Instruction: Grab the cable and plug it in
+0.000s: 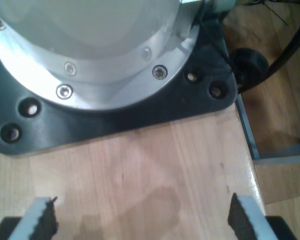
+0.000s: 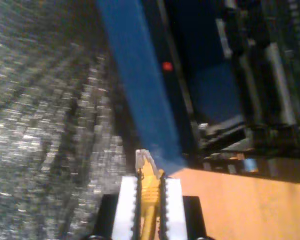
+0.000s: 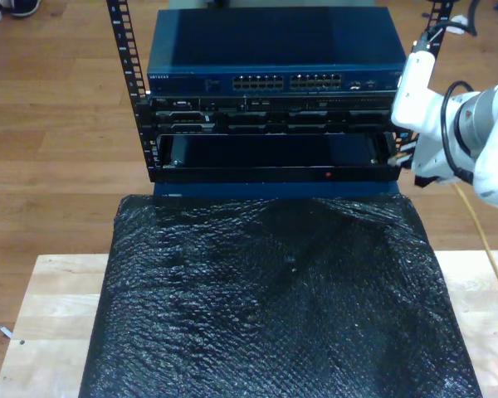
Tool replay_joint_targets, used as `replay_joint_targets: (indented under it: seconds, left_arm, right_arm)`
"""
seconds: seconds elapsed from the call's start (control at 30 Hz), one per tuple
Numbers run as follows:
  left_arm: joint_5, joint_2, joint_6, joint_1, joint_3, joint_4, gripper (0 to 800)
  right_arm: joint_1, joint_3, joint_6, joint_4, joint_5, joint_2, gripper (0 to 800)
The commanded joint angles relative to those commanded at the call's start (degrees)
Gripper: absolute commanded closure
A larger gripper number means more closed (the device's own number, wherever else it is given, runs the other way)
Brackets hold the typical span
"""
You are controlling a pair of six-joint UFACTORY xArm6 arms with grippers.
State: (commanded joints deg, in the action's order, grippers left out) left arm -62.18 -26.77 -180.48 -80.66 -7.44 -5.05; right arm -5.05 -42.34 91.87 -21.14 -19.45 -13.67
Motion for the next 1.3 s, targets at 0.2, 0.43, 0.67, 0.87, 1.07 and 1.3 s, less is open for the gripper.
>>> replay_joint_targets:
  seconds: [0.2,0.43,0.67,0.87,1.07,1.3]
  left_arm:
    - [0.0,0.0,0.0,0.0,0.0,0.0,0]
    - [0.0,0.0,0.0,0.0,0.0,0.0,0]
    - [0.0,0.0,0.0,0.0,0.0,0.0,0]
    - [0.0,0.0,0.0,0.0,0.0,0.0,0]
    - [0.0,0.0,0.0,0.0,0.0,0.0,0]
    - [0.0,0.0,0.0,0.0,0.0,0.0,0]
  right_arm:
    - [-3.8,-2.0,3.1,0.1,5.5,4.6,800]
    - [-9.3,-1.2,2.8,0.0,16.6,6.0,800]
    - [-12.8,1.2,2.8,0.0,24.3,6.2,800]
    - [-12.9,1.8,2.7,-0.2,26.9,8.5,800]
    - [-13.9,2.2,2.7,-0.2,26.9,8.7,800]
    - [-15.1,2.3,2.9,0.0,30.8,8.5,800]
